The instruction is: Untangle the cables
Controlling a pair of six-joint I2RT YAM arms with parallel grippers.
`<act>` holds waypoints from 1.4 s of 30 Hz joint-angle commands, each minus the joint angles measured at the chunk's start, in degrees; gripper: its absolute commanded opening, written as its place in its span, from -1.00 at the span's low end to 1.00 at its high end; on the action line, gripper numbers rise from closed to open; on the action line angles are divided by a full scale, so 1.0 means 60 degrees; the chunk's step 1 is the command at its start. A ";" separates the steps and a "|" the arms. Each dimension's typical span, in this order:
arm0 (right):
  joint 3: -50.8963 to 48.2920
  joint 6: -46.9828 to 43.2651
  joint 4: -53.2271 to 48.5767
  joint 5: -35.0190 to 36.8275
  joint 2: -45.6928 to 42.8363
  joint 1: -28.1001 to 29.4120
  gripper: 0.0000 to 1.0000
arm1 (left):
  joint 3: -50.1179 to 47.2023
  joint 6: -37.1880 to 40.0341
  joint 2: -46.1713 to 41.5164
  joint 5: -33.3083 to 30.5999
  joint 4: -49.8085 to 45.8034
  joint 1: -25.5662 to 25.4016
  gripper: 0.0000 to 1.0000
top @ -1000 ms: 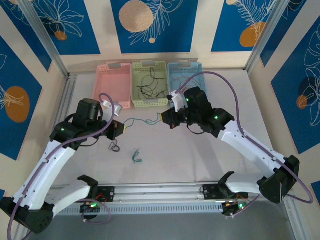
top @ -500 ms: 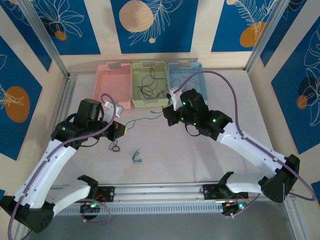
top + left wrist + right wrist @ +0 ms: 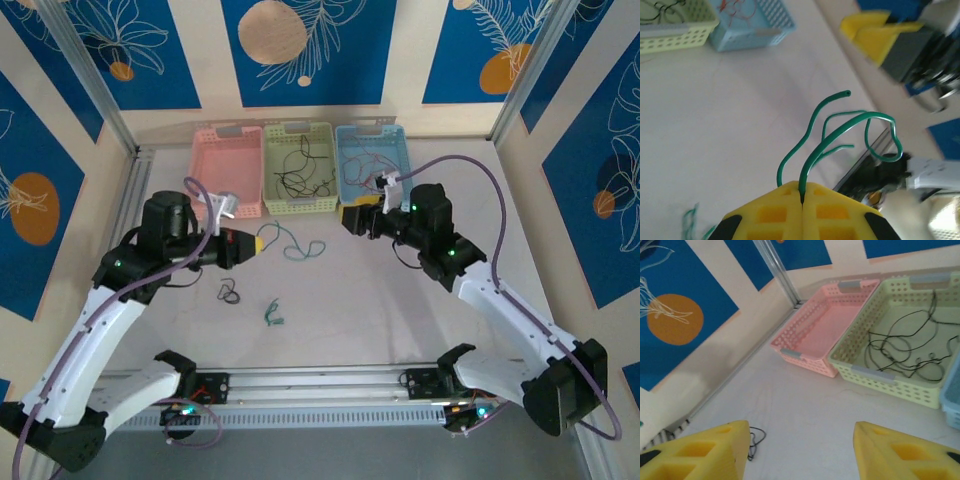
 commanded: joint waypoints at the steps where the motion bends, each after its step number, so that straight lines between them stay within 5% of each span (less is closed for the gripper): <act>1: -0.0860 0.0681 0.2024 -0.1441 -0.0351 0.0042 0.13 | -0.0199 -0.2134 -0.0374 0.0383 0.1835 0.0020 -1.00; 9: -0.2583 0.1570 0.5323 -0.1921 -0.0706 0.0431 0.21 | -0.1217 -0.5300 -0.0754 0.0352 0.4893 0.0018 -1.00; 26: -0.0910 0.3419 0.7100 -0.1433 0.0685 0.1331 0.27 | -0.1431 -0.5627 -0.0766 0.0784 0.5350 0.0020 -1.00; 33: -0.0503 0.3785 0.7204 -0.1125 0.1229 0.1349 -0.06 | -0.1474 -0.5680 -0.0779 0.0982 0.5497 0.0017 -1.00; 39: -0.0261 0.3270 0.6774 -0.1362 0.1358 0.1346 -0.97 | -0.1475 -0.5374 -0.0841 0.0889 0.5131 0.0020 -1.00; 42: -0.0169 0.1551 0.5096 -0.0740 0.1066 0.1316 -1.00 | -0.1227 -0.4902 -0.0856 0.0781 0.4545 0.0020 -1.00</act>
